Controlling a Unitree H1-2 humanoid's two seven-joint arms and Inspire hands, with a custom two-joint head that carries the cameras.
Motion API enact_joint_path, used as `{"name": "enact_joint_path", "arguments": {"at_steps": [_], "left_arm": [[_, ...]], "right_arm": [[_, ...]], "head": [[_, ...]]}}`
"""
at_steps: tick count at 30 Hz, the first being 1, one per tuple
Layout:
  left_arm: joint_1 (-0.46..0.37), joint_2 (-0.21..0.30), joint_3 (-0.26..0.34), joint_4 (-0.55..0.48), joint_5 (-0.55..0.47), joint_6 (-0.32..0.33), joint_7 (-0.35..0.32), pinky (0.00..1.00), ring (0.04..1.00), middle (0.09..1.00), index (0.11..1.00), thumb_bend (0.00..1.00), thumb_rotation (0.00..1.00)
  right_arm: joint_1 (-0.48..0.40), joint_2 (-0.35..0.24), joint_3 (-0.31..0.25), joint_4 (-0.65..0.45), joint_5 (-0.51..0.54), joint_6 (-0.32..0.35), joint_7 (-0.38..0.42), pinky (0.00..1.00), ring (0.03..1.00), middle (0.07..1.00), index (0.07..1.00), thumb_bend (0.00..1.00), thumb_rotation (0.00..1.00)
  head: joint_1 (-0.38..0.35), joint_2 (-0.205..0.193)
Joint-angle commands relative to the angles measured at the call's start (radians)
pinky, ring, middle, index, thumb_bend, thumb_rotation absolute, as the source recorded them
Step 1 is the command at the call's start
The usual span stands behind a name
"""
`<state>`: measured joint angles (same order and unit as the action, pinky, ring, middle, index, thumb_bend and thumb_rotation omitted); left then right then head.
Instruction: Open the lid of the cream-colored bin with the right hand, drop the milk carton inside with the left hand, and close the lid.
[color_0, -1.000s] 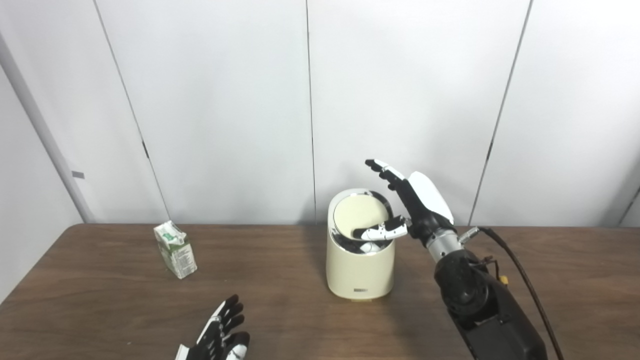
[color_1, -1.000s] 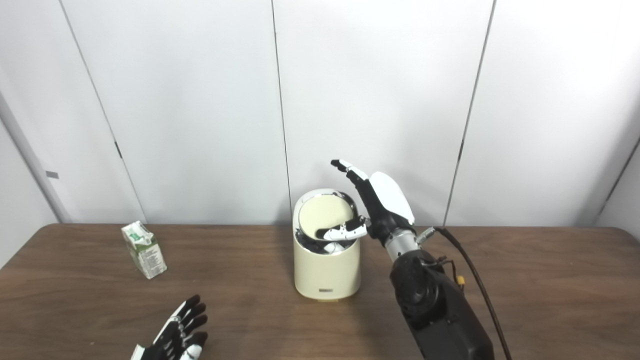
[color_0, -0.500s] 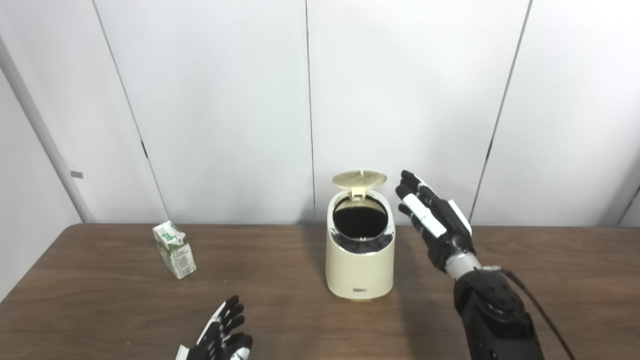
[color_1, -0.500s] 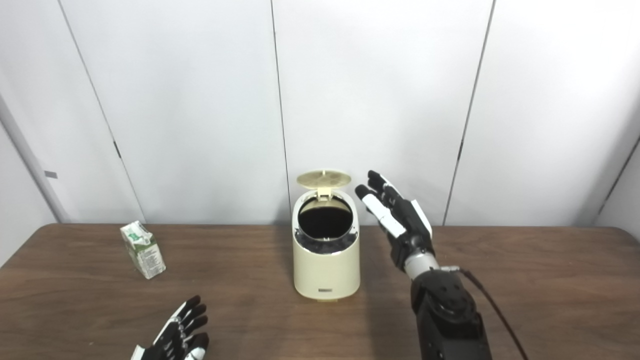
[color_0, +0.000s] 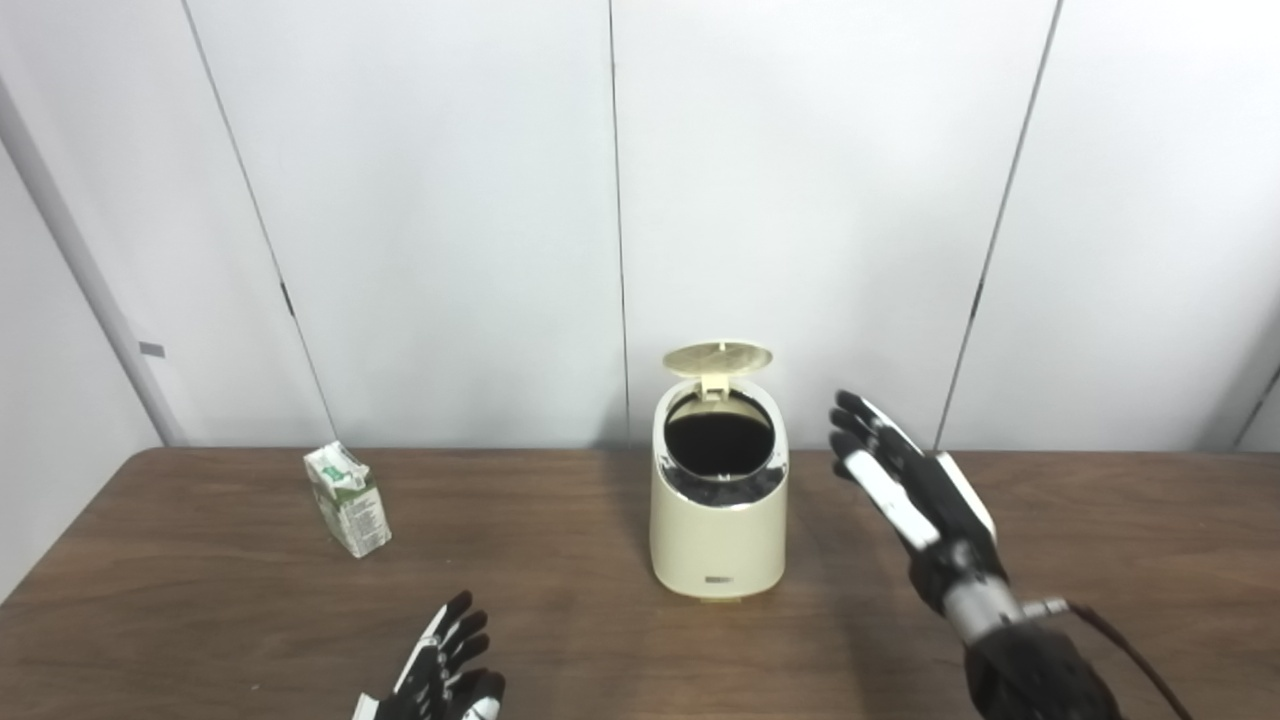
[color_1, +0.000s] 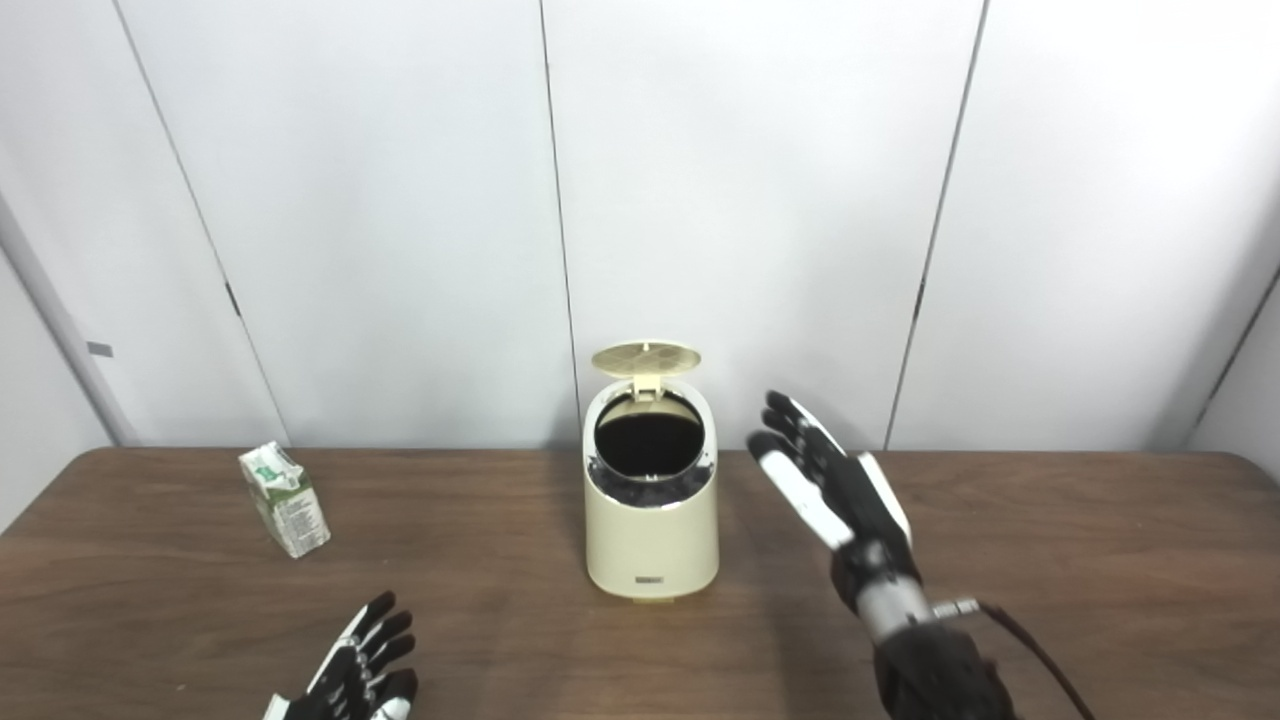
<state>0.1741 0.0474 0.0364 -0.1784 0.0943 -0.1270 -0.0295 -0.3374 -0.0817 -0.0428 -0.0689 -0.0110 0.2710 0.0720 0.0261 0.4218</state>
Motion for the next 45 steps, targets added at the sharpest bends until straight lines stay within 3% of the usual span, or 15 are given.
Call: {"name": "enact_joint_path", "arguments": {"at_steps": [1,10,14,23,28,34,38,41,45], "left_arm": [[0.025,-0.003,-0.003,0.009,0.000,0.002,0.011,0.81,0.878,0.903,0.976,0.30,0.42],[0.018,0.011,0.005,0.011,-0.019,0.012,0.001,0.82,0.888,0.915,0.979,0.32,0.48],[0.013,0.017,0.009,0.022,-0.030,0.011,-0.001,0.82,0.892,0.921,0.983,0.34,0.52],[0.008,0.013,0.013,0.030,-0.049,0.005,0.002,0.82,0.896,0.924,0.983,0.34,0.49],[0.012,0.010,0.008,0.011,-0.048,0.019,0.000,0.82,0.892,0.922,0.980,0.36,0.49],[0.008,-0.005,0.013,0.037,-0.061,-0.009,0.011,0.81,0.882,0.909,0.959,0.42,0.51],[-0.001,-0.026,0.026,0.049,-0.125,-0.025,0.003,0.75,0.862,0.907,0.955,0.45,0.45],[-0.005,-0.032,0.036,0.041,-0.154,-0.024,0.003,0.69,0.841,0.902,0.951,0.49,0.46],[-0.015,-0.024,0.044,-0.010,-0.079,0.000,0.038,0.68,0.817,0.874,0.936,0.55,0.46]], "right_arm": [[-0.010,0.005,-0.012,-0.050,0.021,-0.047,-0.009,0.91,0.926,0.923,0.900,0.60,0.73],[0.137,-0.025,-0.047,-0.129,0.040,-0.076,-0.009,0.91,0.944,0.933,0.912,0.67,0.86],[0.177,-0.033,-0.058,-0.138,0.056,-0.096,-0.003,0.93,0.953,0.947,0.927,0.68,0.87],[0.270,-0.037,-0.077,-0.072,0.082,-0.234,-0.004,0.92,0.941,0.943,0.959,0.63,0.86],[0.302,-0.036,-0.071,-0.045,0.034,-0.326,-0.031,0.91,0.921,0.938,0.960,0.59,0.86],[0.320,-0.057,-0.070,-0.012,0.024,-0.375,-0.027,0.91,0.929,0.946,0.974,0.58,0.88],[0.316,-0.078,-0.082,0.015,0.071,-0.398,-0.002,0.95,0.955,0.966,0.988,0.59,0.88],[0.315,-0.084,-0.084,0.009,0.080,-0.391,-0.001,0.92,0.939,0.951,0.973,0.62,0.88],[0.323,-0.080,-0.079,-0.033,0.076,-0.347,-0.010,0.86,0.906,0.927,0.954,0.67,0.90]], "head": [[-0.003,0.004],[-0.024,0.021],[-0.026,0.025],[-0.012,0.034],[0.063,0.049],[0.143,0.041],[0.198,0.032],[0.231,0.026],[0.288,0.015]]}}
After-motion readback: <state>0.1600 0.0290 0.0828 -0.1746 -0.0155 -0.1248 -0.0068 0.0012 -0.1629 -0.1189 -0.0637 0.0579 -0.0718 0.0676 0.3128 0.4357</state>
